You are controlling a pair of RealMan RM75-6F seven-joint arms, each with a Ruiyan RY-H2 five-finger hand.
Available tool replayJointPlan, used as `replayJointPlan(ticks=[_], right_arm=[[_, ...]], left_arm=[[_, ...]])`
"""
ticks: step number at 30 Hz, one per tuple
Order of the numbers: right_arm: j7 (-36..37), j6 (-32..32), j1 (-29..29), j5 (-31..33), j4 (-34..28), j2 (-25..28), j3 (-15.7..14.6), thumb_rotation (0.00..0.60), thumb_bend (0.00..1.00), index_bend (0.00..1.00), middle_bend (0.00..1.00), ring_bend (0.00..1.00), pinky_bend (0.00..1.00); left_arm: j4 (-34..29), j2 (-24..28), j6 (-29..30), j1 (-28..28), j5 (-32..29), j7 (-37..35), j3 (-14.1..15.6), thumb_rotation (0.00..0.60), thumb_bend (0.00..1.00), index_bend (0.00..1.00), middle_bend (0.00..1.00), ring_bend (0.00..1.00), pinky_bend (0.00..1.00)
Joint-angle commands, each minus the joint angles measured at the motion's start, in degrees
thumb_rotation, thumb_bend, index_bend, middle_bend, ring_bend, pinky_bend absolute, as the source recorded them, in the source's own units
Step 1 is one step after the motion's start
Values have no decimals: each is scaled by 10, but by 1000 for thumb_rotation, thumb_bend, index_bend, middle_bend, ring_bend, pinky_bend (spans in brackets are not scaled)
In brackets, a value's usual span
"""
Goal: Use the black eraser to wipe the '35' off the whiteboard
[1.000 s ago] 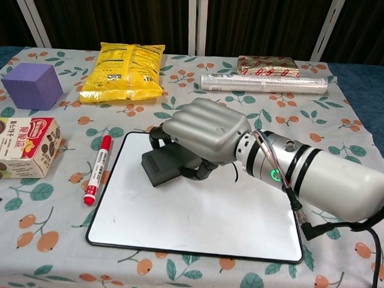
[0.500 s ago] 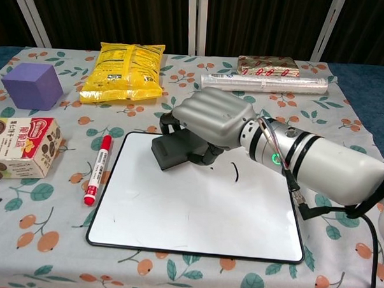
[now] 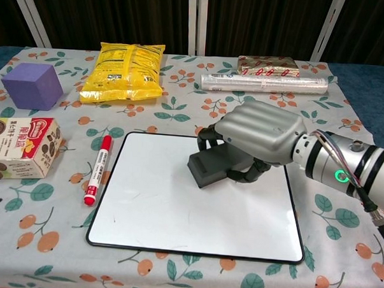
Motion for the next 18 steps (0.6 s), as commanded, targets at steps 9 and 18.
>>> replayJointPlan(ticks=[9,18], right_arm=[[-4,36,-41,-25,-88,68,-50,600,353,895,789,729,820],[-14,42,-56,-52,-121,93,-75,600,352,899,791,732,823]], left_arm=[[-12,5,1,-1,-4,11,-3,600,0,21,38,17,138],[-13,4,-1,-3,-5,13,-3,600,0,21,38,18,138]])
